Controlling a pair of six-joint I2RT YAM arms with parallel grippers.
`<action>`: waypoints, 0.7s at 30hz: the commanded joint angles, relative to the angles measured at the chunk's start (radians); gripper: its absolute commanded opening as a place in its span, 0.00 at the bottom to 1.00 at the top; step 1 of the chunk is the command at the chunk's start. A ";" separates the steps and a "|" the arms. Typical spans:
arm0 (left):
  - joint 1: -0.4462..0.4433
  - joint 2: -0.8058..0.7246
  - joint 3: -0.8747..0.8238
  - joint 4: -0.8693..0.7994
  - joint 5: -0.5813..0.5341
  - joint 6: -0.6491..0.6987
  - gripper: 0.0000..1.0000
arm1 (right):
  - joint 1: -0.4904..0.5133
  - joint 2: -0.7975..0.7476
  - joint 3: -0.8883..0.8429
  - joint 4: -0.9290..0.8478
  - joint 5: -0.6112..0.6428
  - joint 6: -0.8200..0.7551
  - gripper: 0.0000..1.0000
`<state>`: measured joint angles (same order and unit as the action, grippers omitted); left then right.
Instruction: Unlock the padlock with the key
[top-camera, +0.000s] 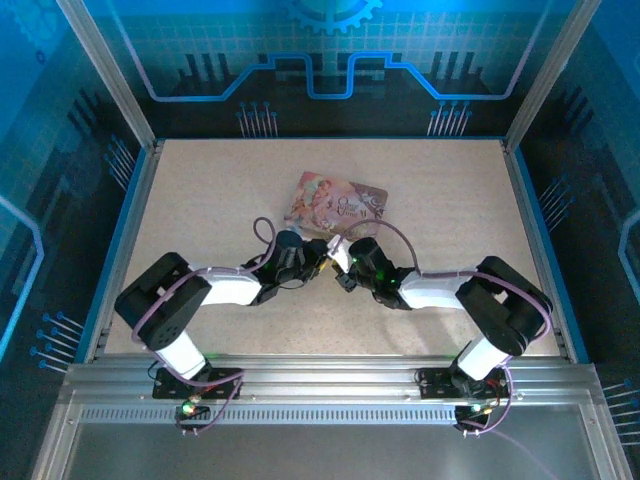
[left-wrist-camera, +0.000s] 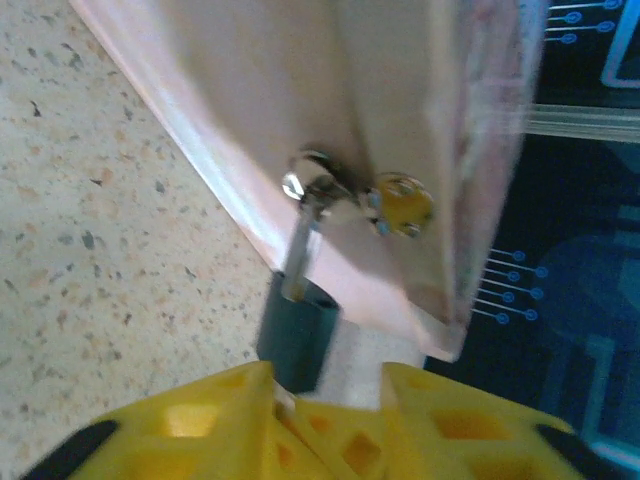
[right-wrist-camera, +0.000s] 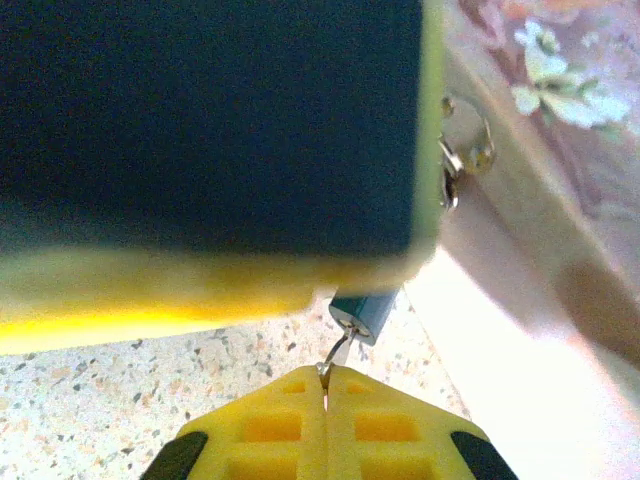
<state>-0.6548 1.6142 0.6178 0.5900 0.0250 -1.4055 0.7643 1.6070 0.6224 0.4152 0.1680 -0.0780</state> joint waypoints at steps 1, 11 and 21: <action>0.025 -0.116 -0.012 -0.102 -0.001 0.087 0.42 | -0.029 -0.010 -0.038 0.036 -0.098 0.098 0.00; 0.188 -0.357 0.010 -0.464 -0.026 0.298 0.64 | -0.129 -0.030 -0.145 0.185 -0.313 0.356 0.00; 0.375 -0.316 0.191 -0.645 0.049 0.526 0.81 | -0.283 -0.012 -0.178 0.221 -0.512 0.528 0.00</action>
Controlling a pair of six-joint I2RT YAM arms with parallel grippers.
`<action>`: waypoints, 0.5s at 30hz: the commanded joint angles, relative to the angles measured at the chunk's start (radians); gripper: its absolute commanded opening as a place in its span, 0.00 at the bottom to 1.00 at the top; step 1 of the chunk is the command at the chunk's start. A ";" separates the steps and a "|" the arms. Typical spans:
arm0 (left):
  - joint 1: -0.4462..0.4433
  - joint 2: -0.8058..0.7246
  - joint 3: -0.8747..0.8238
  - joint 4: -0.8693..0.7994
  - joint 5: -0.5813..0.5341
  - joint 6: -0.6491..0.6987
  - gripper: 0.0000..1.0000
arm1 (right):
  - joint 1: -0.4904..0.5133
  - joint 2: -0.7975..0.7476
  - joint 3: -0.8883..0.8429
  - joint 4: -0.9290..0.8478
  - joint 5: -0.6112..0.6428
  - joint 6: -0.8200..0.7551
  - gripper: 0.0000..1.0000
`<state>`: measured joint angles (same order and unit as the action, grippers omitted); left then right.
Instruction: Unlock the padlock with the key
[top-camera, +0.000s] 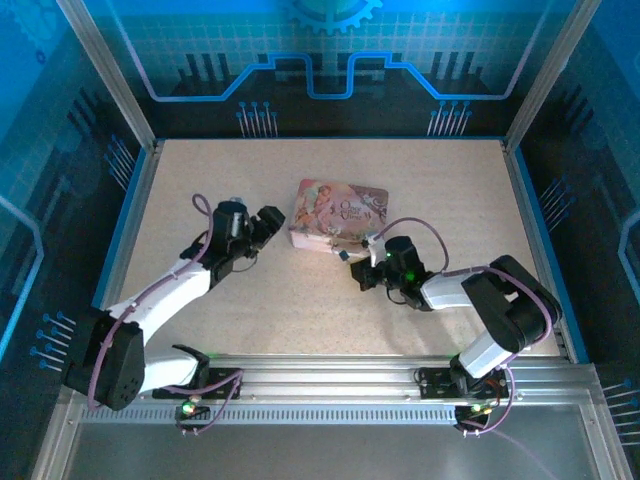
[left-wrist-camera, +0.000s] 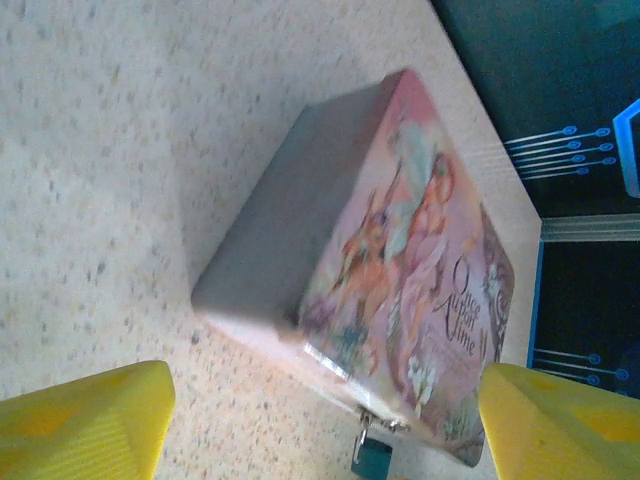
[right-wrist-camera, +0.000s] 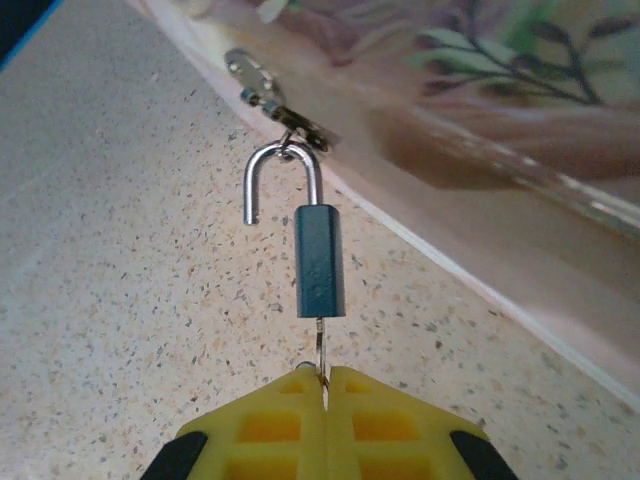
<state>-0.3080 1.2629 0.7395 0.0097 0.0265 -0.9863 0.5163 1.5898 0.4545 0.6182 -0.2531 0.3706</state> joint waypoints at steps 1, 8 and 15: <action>0.038 0.062 0.087 -0.052 0.068 0.114 0.81 | -0.047 0.016 -0.007 0.020 -0.113 0.087 0.00; 0.053 0.248 0.239 -0.036 0.151 0.174 0.82 | -0.066 0.046 -0.015 0.020 -0.099 0.111 0.00; 0.051 0.433 0.389 -0.064 0.231 0.236 0.82 | -0.077 0.080 0.000 0.010 -0.129 0.107 0.00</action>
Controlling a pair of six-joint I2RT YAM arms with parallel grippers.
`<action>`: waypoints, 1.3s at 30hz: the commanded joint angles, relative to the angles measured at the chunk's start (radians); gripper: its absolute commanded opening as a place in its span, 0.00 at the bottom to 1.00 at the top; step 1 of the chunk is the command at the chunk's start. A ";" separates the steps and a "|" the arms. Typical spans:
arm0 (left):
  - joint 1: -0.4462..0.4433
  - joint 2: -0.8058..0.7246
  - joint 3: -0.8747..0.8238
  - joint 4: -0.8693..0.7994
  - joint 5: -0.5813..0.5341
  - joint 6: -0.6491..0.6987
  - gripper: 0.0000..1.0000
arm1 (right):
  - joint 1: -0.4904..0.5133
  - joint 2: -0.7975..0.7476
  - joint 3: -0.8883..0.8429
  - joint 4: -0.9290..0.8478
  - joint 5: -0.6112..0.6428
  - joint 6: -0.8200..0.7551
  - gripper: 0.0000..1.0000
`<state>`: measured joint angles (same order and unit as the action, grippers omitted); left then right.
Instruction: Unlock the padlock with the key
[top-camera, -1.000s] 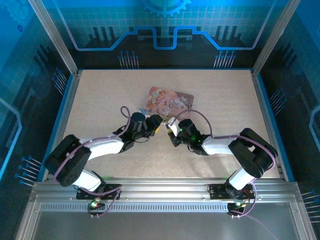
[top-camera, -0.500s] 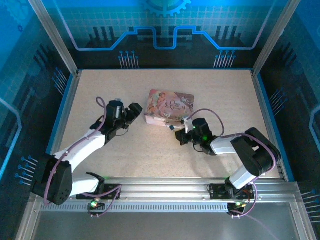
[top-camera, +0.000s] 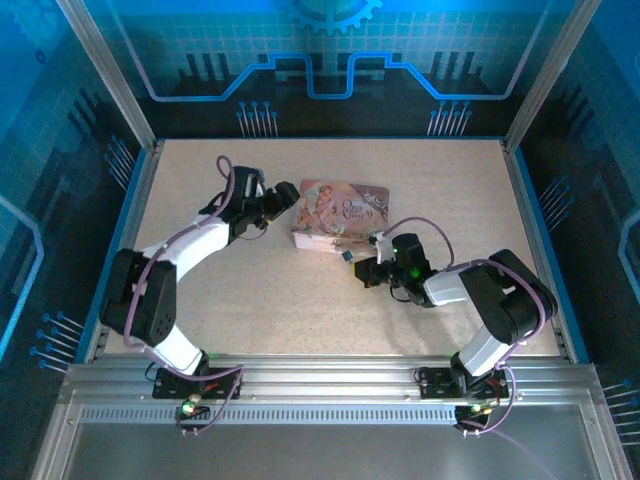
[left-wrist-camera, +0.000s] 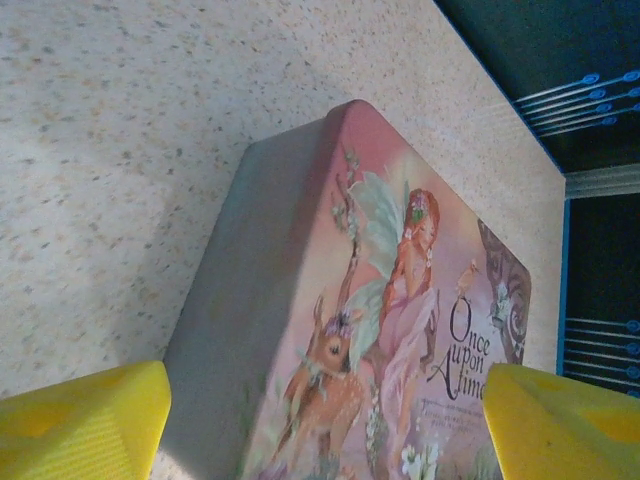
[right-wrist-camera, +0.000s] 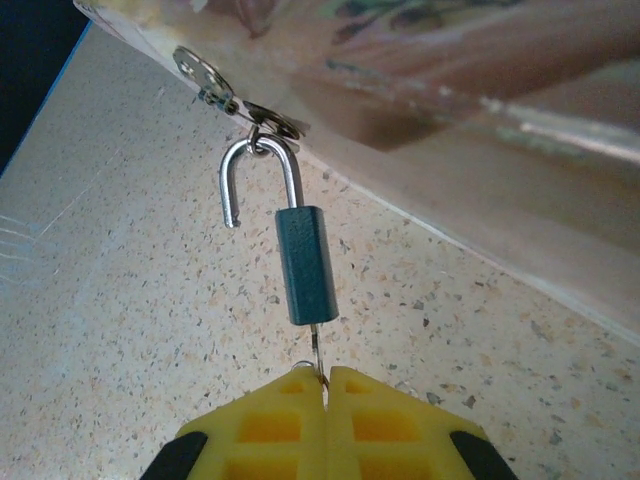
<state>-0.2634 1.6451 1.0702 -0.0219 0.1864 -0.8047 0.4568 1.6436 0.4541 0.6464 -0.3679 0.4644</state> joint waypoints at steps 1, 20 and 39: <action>0.005 0.072 0.067 -0.027 0.074 0.052 0.82 | -0.018 0.030 0.001 -0.023 -0.013 0.012 0.00; -0.008 0.237 0.062 0.016 0.128 0.055 0.68 | -0.052 -0.036 -0.012 -0.115 -0.009 -0.025 0.20; -0.054 0.132 -0.127 0.056 0.067 0.056 0.65 | -0.203 -0.120 0.092 -0.156 -0.173 -0.044 0.45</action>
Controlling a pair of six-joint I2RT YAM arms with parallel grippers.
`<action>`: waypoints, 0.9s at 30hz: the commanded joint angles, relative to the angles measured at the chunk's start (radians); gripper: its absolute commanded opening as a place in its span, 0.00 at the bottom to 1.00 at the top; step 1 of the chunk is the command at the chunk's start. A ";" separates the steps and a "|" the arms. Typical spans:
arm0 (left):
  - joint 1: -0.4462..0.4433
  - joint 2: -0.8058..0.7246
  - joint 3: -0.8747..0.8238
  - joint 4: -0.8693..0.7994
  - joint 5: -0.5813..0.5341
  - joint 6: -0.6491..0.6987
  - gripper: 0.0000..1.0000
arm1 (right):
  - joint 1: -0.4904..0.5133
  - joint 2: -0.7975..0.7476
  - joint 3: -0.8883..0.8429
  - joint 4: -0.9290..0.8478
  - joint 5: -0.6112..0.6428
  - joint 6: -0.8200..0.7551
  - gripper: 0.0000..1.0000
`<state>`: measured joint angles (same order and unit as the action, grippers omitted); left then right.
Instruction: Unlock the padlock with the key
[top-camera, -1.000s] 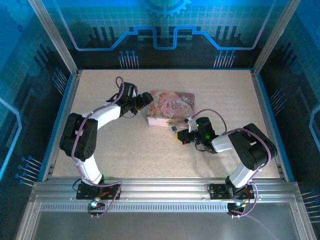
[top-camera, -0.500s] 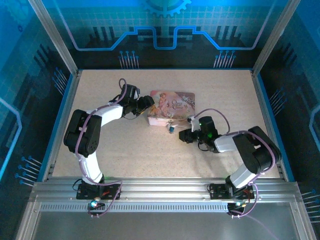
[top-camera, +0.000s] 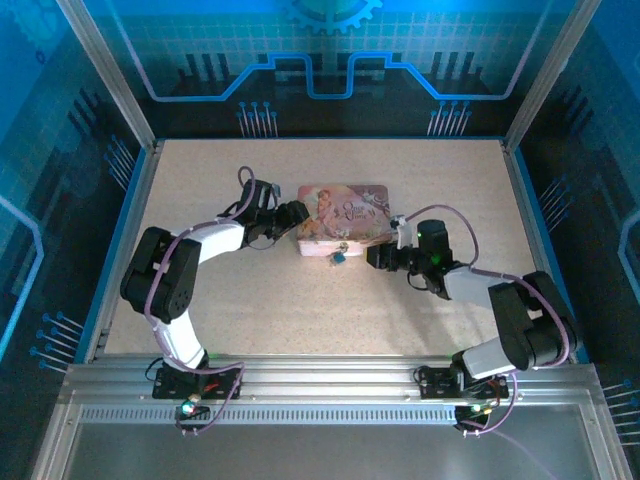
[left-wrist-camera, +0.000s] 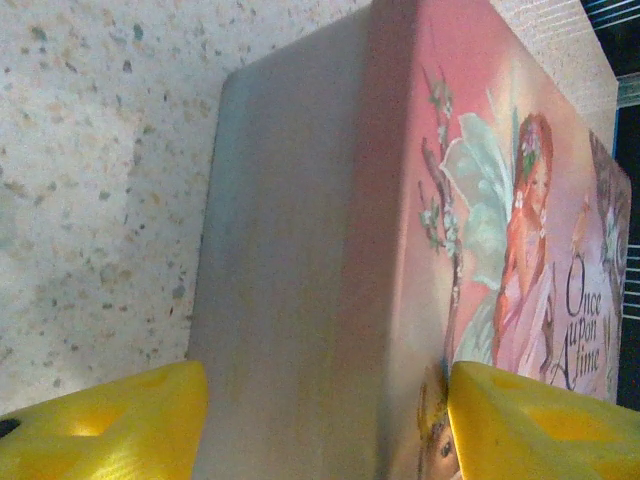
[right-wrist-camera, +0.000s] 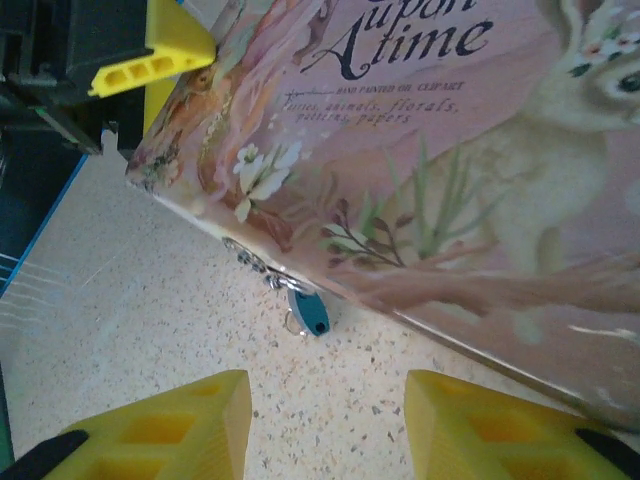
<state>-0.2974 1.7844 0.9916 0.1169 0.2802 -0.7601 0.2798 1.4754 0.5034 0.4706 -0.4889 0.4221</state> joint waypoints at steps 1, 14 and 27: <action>-0.024 -0.013 -0.056 -0.083 -0.033 0.011 0.65 | -0.036 0.072 0.054 0.036 -0.064 0.001 0.45; -0.042 -0.195 -0.141 -0.129 -0.105 0.003 0.70 | -0.123 0.122 0.031 0.253 -0.178 0.034 0.63; -0.153 -0.303 0.039 -0.256 -0.091 0.079 0.64 | -0.054 0.237 -0.008 0.431 -0.312 0.100 0.81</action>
<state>-0.4202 1.4799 0.9718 -0.0971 0.1619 -0.7200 0.2031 1.6558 0.4862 0.8097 -0.7589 0.4889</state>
